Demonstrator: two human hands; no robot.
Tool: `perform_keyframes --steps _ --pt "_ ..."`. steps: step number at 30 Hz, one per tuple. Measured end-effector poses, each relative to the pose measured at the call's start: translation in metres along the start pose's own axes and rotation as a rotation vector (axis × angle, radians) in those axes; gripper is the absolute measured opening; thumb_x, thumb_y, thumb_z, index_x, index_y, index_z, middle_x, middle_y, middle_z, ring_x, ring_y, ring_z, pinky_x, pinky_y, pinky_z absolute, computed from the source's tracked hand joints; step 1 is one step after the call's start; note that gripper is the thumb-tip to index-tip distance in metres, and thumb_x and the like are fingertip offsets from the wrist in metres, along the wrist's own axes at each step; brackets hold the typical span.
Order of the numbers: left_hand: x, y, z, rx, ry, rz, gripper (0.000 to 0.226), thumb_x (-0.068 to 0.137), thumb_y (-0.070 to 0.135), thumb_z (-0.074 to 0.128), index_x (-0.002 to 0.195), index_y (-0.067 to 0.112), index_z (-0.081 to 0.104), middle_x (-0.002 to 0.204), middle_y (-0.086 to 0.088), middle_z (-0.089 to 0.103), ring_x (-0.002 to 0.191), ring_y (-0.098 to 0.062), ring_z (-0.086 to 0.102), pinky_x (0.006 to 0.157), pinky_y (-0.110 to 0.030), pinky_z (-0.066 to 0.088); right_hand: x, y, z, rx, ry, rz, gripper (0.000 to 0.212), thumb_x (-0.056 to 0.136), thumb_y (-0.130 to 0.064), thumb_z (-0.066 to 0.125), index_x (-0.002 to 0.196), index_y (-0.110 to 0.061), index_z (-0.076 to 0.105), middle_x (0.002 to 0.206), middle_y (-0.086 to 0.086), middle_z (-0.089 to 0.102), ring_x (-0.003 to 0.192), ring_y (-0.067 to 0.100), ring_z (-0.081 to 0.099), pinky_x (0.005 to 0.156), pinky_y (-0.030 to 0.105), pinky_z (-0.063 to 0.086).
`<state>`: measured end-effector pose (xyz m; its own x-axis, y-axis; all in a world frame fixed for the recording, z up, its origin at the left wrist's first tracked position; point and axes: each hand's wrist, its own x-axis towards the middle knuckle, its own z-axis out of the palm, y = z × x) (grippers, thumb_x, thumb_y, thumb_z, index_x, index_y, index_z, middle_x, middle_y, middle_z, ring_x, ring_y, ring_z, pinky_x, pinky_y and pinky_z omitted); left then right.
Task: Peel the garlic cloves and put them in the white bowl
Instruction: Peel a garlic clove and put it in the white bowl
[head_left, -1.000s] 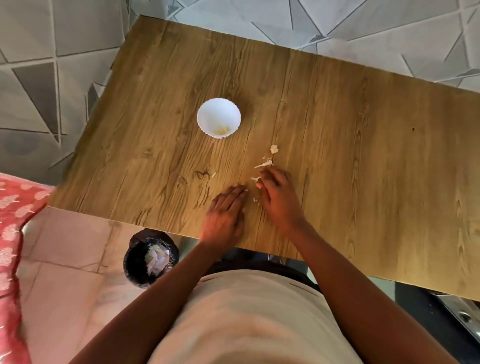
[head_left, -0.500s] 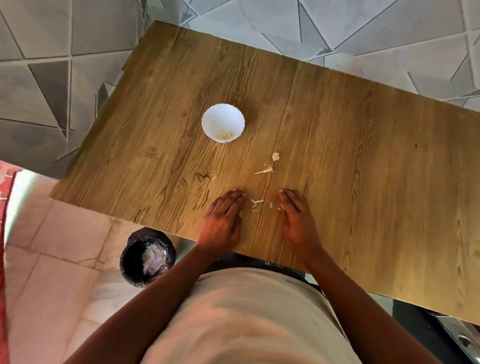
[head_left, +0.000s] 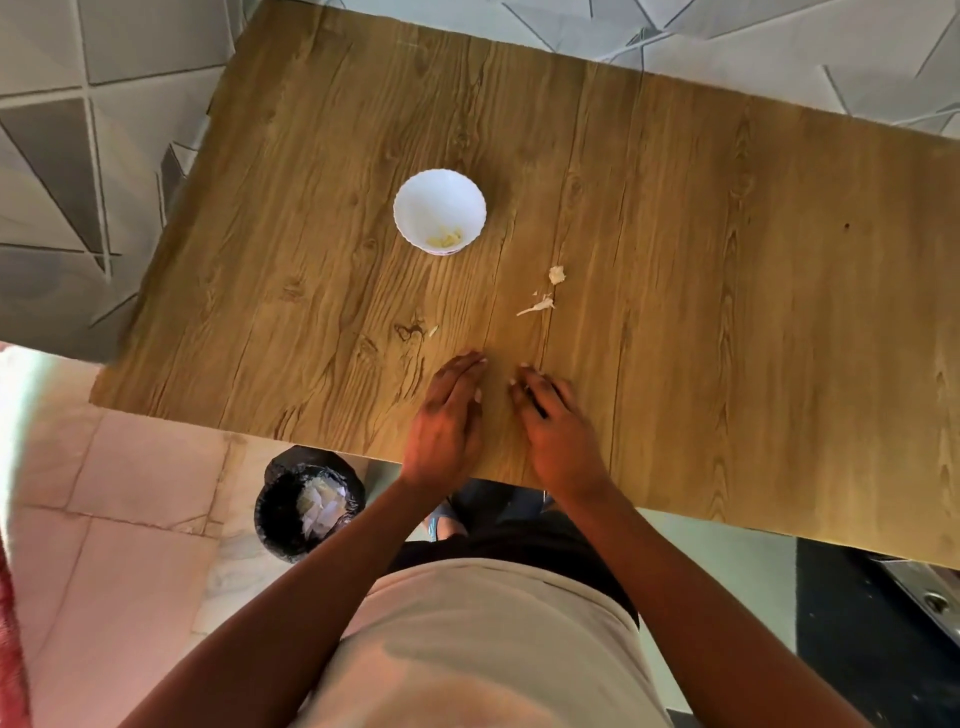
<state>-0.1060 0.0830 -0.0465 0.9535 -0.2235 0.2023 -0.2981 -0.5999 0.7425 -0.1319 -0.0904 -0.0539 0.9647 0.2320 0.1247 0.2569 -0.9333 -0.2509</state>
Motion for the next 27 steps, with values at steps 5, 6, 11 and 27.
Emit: perform_keyframes --steps 5,6,11,27 --pt "-0.001 0.0 -0.003 -0.065 0.041 -0.059 0.035 0.103 0.011 0.047 0.133 0.001 0.062 0.141 -0.012 0.059 0.132 -0.023 0.056 0.114 -0.033 0.044 -0.001 -0.02 -0.007 -0.087 0.034 0.069 0.038 0.074 0.001 0.08 0.111 0.001 0.072 0.118 0.016 0.068 0.103 0.035 0.065 0.064 0.039 0.063" --pt "0.0 0.001 -0.003 -0.085 0.056 -0.077 0.035 0.103 0.013 0.046 0.132 0.001 0.063 0.139 -0.012 0.061 0.13 -0.023 0.057 0.112 -0.033 0.045 0.001 -0.024 -0.009 -0.105 0.032 0.067 0.034 0.073 0.0 0.08 0.105 0.001 0.073 0.112 0.016 0.068 0.099 0.034 0.066 0.063 0.038 0.063" --pt "0.002 0.017 -0.009 -0.328 0.106 -0.31 0.033 0.102 0.015 0.051 0.13 0.01 0.067 0.129 -0.001 0.07 0.12 -0.011 0.063 0.102 -0.031 0.051 0.009 -0.03 -0.017 0.089 0.042 0.126 0.021 0.075 0.004 0.078 0.095 0.002 0.074 0.099 0.017 0.066 0.09 0.031 0.067 0.073 0.04 0.062" --pt "0.042 0.027 -0.014 -1.953 -0.131 -0.894 0.062 0.109 0.035 0.021 0.138 -0.012 0.049 0.148 -0.026 0.051 0.141 -0.033 0.048 0.121 -0.039 0.034 0.049 -0.056 -0.05 0.437 0.137 -0.085 0.016 0.082 0.0 0.074 0.097 -0.001 0.078 0.099 0.012 0.076 0.088 0.025 0.074 0.075 0.039 0.062"
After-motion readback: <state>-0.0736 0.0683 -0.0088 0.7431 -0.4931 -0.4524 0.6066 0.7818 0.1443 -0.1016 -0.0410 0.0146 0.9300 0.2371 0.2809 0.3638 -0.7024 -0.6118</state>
